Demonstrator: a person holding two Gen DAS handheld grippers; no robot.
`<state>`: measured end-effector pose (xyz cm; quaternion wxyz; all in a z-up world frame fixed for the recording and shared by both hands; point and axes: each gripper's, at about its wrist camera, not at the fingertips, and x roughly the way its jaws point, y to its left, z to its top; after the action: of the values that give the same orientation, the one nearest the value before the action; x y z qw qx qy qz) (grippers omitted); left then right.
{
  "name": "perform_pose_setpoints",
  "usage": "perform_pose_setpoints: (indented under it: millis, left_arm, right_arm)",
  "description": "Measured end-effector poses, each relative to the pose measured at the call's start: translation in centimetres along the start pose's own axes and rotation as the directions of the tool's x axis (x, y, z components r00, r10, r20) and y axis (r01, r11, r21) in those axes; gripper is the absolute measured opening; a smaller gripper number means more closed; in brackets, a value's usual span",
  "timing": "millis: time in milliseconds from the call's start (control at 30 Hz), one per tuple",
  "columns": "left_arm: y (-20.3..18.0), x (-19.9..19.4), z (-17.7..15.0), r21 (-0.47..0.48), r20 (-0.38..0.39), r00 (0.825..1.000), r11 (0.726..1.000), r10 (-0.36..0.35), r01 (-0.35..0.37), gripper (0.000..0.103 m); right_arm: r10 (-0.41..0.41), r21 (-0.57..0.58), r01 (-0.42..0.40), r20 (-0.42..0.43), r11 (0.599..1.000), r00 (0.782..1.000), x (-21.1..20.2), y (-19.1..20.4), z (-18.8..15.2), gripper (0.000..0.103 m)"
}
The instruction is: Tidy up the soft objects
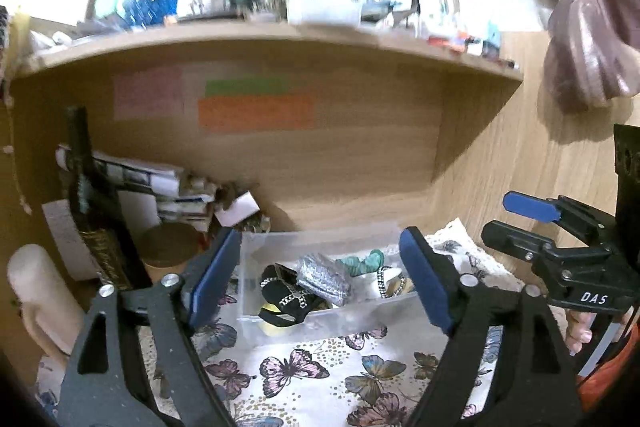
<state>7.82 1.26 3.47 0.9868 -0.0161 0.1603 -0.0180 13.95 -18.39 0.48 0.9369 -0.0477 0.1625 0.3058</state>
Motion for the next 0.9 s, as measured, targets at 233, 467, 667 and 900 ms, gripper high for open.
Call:
perform_pose_setpoints:
  millis: [233,467,667,900]
  left_arm:
    - [-0.1,-3.7,-0.3,-0.017,0.062,0.998,1.000,0.026,-0.025,0.101]
    - [0.1,-5.7,-0.9,-0.020,0.087,0.995,0.999,0.040,-0.038,0.103]
    - [0.2,-6.3,-1.2,-0.021,0.095,0.995,0.999,0.043,-0.041,0.103]
    - [-0.2,-6.8,-1.5,-0.001,0.115,0.992,0.999,0.054,-0.054,0.103]
  right_arm:
    - [0.013,0.006,-0.013,0.073,1.000,0.997,-2.7,1.5,0.2,0.084]
    - [0.010,0.020,-0.012,0.111,1.000,0.994,-4.2,2.0,-0.1,0.099]
    - [-0.011,0.017,0.009,0.118,1.000,0.993,-4.7,2.7,-0.5,0.100]
    - [-0.013,0.019,0.011,0.118,1.000,0.993,-4.9,3.0,-0.7,0.103]
